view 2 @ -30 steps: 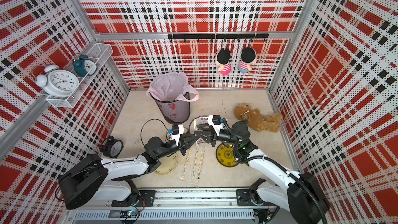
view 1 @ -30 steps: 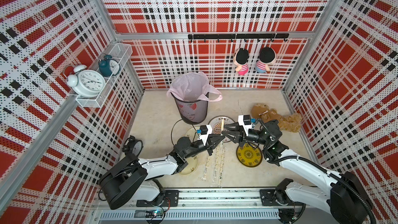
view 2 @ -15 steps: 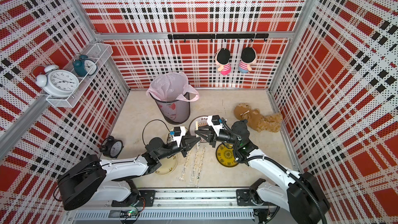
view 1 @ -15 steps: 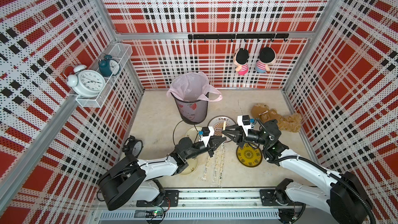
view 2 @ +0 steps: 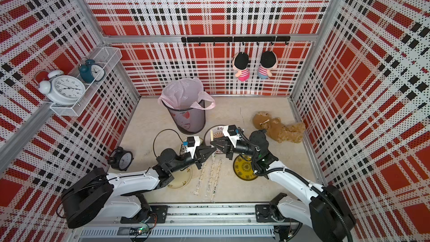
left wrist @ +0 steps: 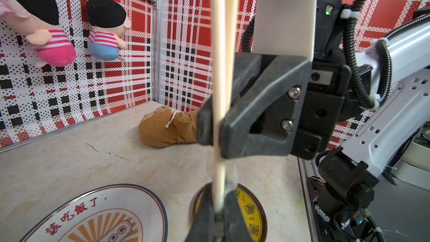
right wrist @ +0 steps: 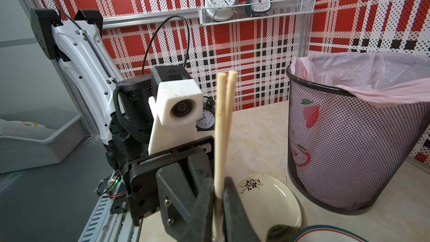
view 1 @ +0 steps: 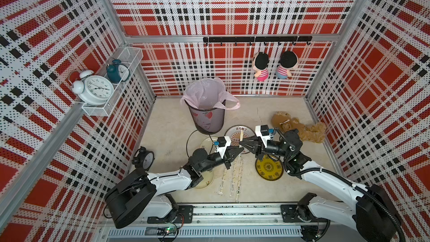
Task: Remove the packaging of disposable chopsticks
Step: Remove the packet bag from the disposable chopsticks.
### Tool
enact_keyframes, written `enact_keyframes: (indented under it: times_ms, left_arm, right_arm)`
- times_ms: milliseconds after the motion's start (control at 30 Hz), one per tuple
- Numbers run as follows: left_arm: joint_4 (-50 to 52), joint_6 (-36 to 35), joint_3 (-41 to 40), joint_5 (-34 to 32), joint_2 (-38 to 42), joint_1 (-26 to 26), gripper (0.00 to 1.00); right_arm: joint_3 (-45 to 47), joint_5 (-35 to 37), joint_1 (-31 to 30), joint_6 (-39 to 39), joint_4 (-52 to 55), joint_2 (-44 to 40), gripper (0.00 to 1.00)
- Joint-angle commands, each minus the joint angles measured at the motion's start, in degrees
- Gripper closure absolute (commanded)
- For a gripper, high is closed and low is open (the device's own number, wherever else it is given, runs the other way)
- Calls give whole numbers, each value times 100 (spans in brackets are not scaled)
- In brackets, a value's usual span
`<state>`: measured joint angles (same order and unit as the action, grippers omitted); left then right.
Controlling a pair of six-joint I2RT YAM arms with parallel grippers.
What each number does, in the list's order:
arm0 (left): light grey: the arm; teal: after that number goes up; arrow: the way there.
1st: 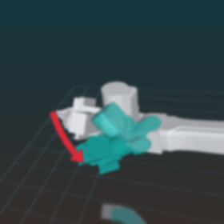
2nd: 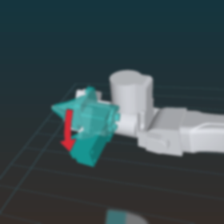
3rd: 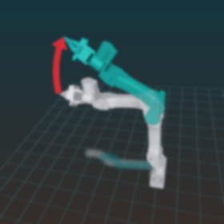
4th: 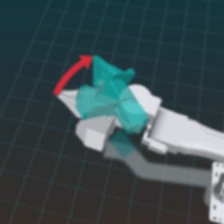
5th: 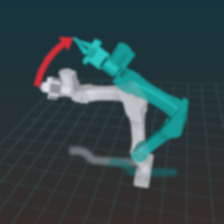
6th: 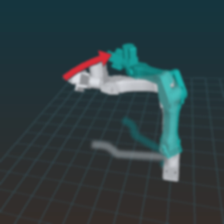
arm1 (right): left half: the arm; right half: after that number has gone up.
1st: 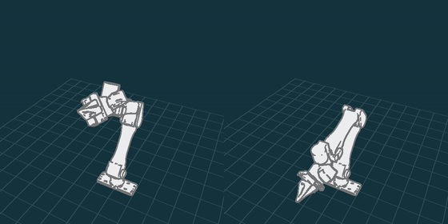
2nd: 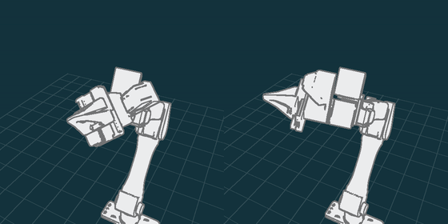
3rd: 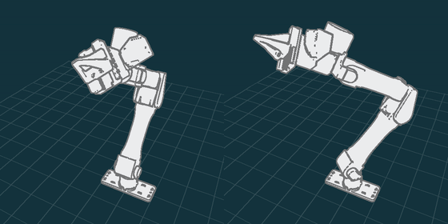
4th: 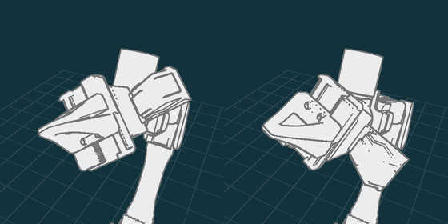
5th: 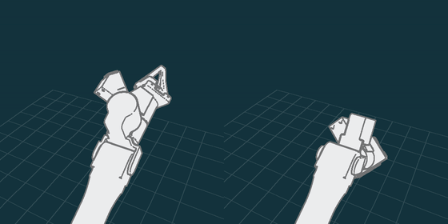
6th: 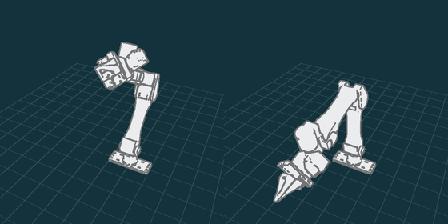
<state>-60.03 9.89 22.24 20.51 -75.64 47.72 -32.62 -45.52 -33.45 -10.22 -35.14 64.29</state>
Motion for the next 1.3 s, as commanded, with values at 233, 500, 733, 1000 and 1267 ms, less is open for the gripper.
enact_keyframes:
  times_ms: [233, 500, 733, 1000, 1267]
  left_arm:
    - [97, -87, 140, -39, 88, 45, 74]
    - [-417, 122, 150, 162, 147, -153, 49]
    - [-506, 210, 249, 348, -110, -187, 88]
    - [-300, 110, 107, 45, -400, -10, 92]
    - [-264, 126, -79, 41, -623, -9, 87]
  right_arm:
    - [63, -150, 10, 152, -23, -10, 100]
    - [137, -276, 14, 117, -111, -66, 100]
    - [214, -275, 14, 8, -353, -116, 100]
    - [111, -188, 14, -149, -653, -148, 100]
    - [111, 138, 14, -103, -662, -294, 100]
